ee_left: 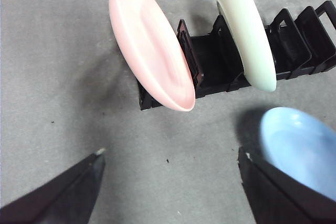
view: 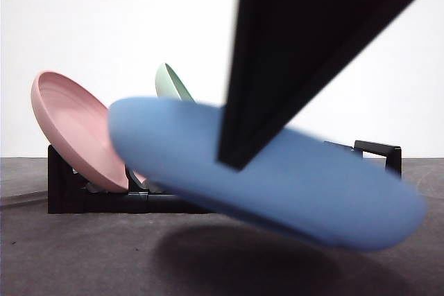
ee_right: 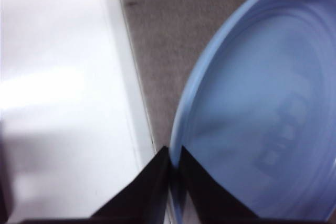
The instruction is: Place the plate
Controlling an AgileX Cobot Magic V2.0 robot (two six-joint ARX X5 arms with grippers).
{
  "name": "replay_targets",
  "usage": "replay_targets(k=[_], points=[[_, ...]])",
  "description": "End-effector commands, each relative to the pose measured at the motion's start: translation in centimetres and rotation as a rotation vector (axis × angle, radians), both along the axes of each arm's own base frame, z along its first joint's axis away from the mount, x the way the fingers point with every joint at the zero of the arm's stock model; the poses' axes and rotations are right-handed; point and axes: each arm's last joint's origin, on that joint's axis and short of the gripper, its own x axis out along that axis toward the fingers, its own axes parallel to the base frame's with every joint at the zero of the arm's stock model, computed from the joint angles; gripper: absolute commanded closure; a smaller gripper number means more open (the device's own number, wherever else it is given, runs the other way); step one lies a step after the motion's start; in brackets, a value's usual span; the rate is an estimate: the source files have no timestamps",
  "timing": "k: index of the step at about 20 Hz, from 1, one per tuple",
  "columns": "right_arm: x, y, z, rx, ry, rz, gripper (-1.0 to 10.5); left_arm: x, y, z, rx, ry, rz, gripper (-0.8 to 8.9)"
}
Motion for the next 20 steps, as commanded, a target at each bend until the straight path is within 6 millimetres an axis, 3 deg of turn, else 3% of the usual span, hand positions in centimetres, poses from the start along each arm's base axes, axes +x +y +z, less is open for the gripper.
replay_targets(k=[1, 6, 12, 14, 17, 20], points=[[0.4, 1.1, -0.6, 0.012, 0.004, 0.011, 9.3, 0.1, 0.0, 0.6, -0.002, -0.028, -0.006, 4.07], [2.1, 2.2, -2.3, -0.003, 0.019, -0.035, 9.3, 0.1, 0.0, 0.6, -0.002, -0.028, -0.006, 4.07], [2.6, 3.3, -4.5, -0.031, 0.114, -0.019, 9.3, 0.1, 0.0, 0.6, -0.002, -0.028, -0.006, 4.07], [2.6, 3.6, -4.6, -0.011, 0.145, -0.013, 8.5, 0.1, 0.0, 0.6, -0.002, -0.028, -0.006, 4.07], [2.5, 4.1, -3.5, 0.059, 0.218, -0.044, 7.7, 0.1, 0.0, 0.6, -0.002, -0.028, -0.007, 4.07], [2.6, 5.1, 0.7, 0.19, 0.295, -0.053, 7.6, 0.1, -0.1, 0.6, -0.008, -0.025, -0.001, 4.07]])
